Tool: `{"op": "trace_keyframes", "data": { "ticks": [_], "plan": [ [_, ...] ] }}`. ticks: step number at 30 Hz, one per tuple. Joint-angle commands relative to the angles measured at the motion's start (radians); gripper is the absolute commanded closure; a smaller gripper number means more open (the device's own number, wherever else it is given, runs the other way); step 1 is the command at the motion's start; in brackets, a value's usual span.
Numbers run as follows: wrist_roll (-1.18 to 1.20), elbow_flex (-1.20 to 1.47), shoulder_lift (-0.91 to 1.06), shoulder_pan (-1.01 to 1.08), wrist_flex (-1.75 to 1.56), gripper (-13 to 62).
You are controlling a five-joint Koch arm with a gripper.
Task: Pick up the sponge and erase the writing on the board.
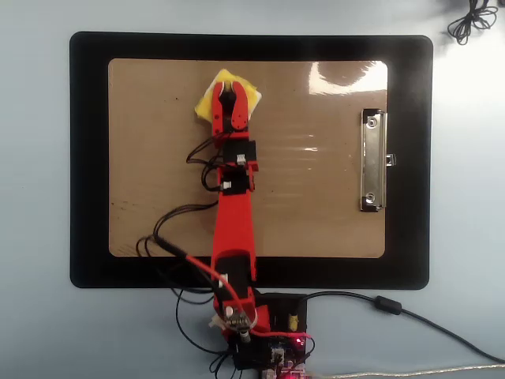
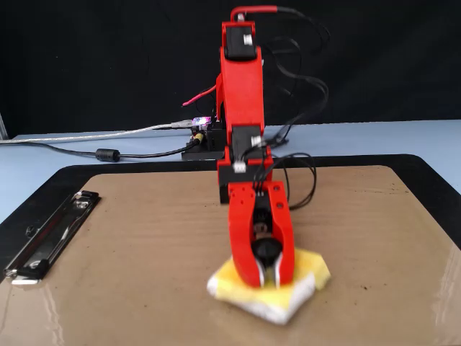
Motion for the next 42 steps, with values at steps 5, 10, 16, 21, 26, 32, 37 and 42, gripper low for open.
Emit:
{"op": "trace_keyframes", "data": {
  "ticks": [5,10,16,21,26,32,37,42],
  "plan": [
    [-0.098,0.009,0.021,-0.094,0.031,57.4],
    [-0.1,-0.249,-0.147,-0.107,0.052,57.4],
    [-0.19,0.322,0.563,-0.396,0.393,57.4],
    [-0.448,0.525,0.756,-0.695,0.454,57.4],
    [-0.465,0.517,0.683,-0.795,0.41,57.4],
    [-0.456,0.368,0.379,-0.795,0.21,57.4],
    [-0.453,0.364,0.374,-0.792,0.196,57.1],
    [-0.454,0.466,0.477,-0.79,0.204,57.4]
  ]
}}
